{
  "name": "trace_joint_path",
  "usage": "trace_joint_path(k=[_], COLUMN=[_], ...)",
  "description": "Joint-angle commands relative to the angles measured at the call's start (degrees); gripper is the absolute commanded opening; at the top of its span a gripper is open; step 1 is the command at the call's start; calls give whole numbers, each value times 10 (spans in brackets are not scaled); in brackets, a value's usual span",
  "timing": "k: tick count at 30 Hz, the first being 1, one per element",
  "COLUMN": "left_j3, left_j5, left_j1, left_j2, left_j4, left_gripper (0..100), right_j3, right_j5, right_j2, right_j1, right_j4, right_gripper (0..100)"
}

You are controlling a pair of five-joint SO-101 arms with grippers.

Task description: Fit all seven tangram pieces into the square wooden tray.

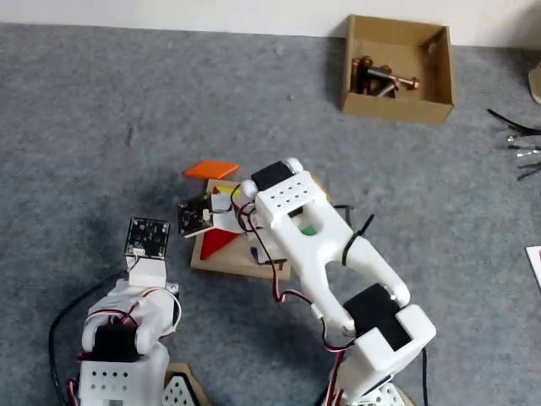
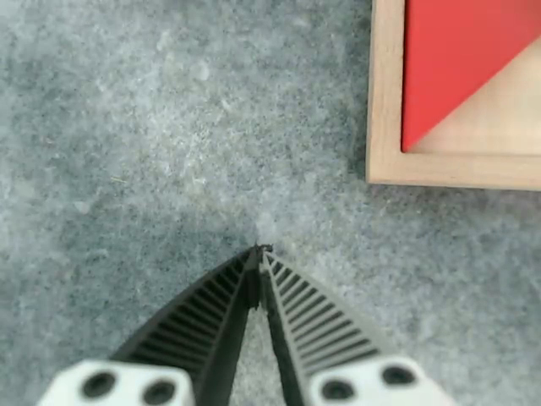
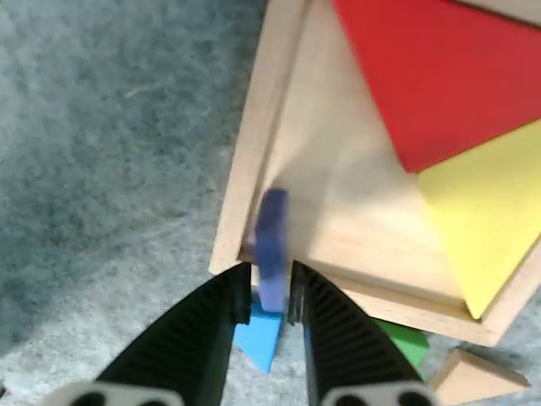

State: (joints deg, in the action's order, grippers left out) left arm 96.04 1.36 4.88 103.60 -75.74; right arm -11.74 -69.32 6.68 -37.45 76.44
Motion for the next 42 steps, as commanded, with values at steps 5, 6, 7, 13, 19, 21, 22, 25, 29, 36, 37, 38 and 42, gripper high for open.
trace_joint_path(k=[5, 6, 7, 13, 19, 21, 22, 25, 29, 36, 37, 38, 42], left_j3=[11, 11, 11, 11, 11, 11, 11, 11, 11, 11, 11, 11, 11], left_j5=[4, 4, 4, 4, 4, 4, 4, 4, 4, 4, 4, 4, 4], left_j1=[7, 7, 7, 7, 7, 7, 7, 7, 7, 7, 7, 7, 7], left_j2=[9, 9, 9, 9, 9, 9, 9, 9, 9, 9, 9, 9, 9], left_j4=[-3, -3, -3, -3, -3, -3, -3, -3, -3, -3, -3, -3, -3], left_gripper=[5, 5, 5, 5, 5, 5, 5, 5, 5, 5, 5, 5, 5], right_j3=[29, 29, 29, 33, 19, 12, 10, 11, 11, 6, 6, 7, 11], right_j5=[-2, -2, -2, 2, 60, 61, 61, 61, 61, 61, 61, 61, 61], right_j2=[-8, -8, -8, -8, -7, 2, 8, 31, 57, 65, 65, 64, 61], right_j1=[6, 6, 6, 5, 1, -1, -6, -12, -16, -18, -17, -17, -17], right_j4=[-12, -12, -13, -18, -106, -109, -109, -109, -106, -95, -83, -72, -25], right_gripper=[77, 77, 77, 77, 77, 77, 77, 77, 77, 77, 77, 77, 77])
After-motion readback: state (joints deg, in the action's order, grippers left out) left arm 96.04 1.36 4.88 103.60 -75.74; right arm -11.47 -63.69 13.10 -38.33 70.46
